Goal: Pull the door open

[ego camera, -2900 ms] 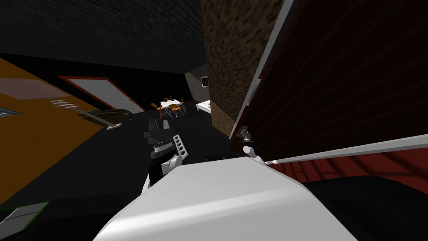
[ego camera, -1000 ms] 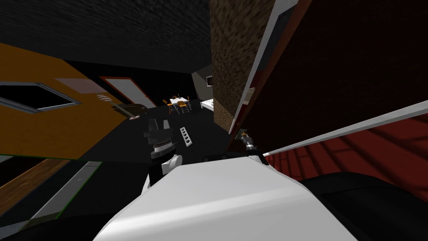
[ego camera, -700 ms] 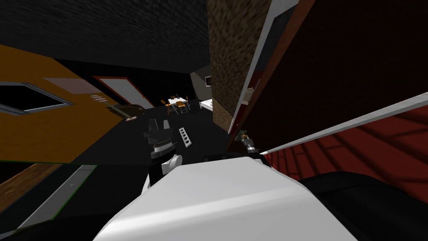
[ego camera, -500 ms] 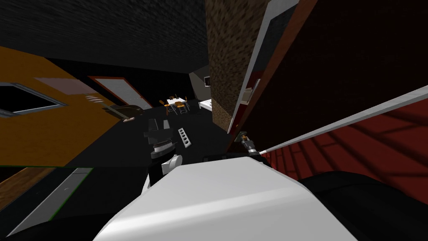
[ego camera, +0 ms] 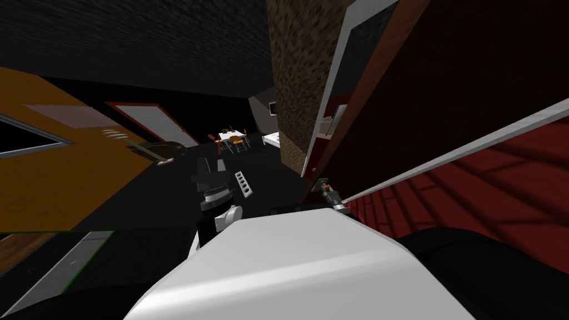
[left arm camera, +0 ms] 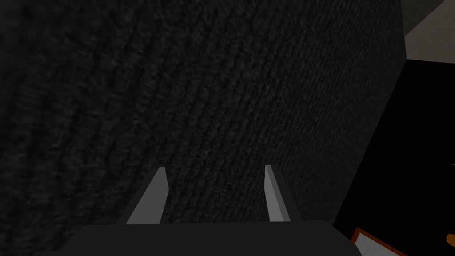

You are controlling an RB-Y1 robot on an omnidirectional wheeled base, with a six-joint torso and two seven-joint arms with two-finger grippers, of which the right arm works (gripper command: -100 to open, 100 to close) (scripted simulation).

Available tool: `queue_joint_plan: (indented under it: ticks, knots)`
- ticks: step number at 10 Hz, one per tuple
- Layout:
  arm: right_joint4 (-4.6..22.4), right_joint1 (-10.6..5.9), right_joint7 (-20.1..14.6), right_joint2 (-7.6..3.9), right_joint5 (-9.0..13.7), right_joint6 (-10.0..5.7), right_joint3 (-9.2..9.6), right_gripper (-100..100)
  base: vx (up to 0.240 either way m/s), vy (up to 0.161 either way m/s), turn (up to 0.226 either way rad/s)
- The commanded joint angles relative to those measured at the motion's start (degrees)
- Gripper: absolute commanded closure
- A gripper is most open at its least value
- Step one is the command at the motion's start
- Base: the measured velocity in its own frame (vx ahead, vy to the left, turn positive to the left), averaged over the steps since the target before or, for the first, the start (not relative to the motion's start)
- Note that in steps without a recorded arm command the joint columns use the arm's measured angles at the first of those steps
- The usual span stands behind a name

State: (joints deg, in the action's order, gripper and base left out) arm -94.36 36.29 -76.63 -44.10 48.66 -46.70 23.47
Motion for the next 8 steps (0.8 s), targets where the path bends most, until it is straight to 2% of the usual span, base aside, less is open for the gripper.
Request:
queue_joint_plan:
  ticks: [1, 3, 6, 8]
  knots:
    - [1.6, 0.49, -1.0, -0.30, -0.9, -2.41, 0.74, 100, 0.017, 0.026, 0.000]
    - [3.6, 1.06, -2.2, -0.66, -2.0, -5.24, 1.62, 100, 0.040, 0.048, -0.032]
    - [7.5, 2.26, -4.7, -1.41, -4.1, -10.49, 3.42, 100, 0.049, 0.042, -0.026]
    - [10.5, 3.20, -6.6, -2.01, -5.9, -14.65, 4.83, 100, 0.049, 0.037, -0.030]
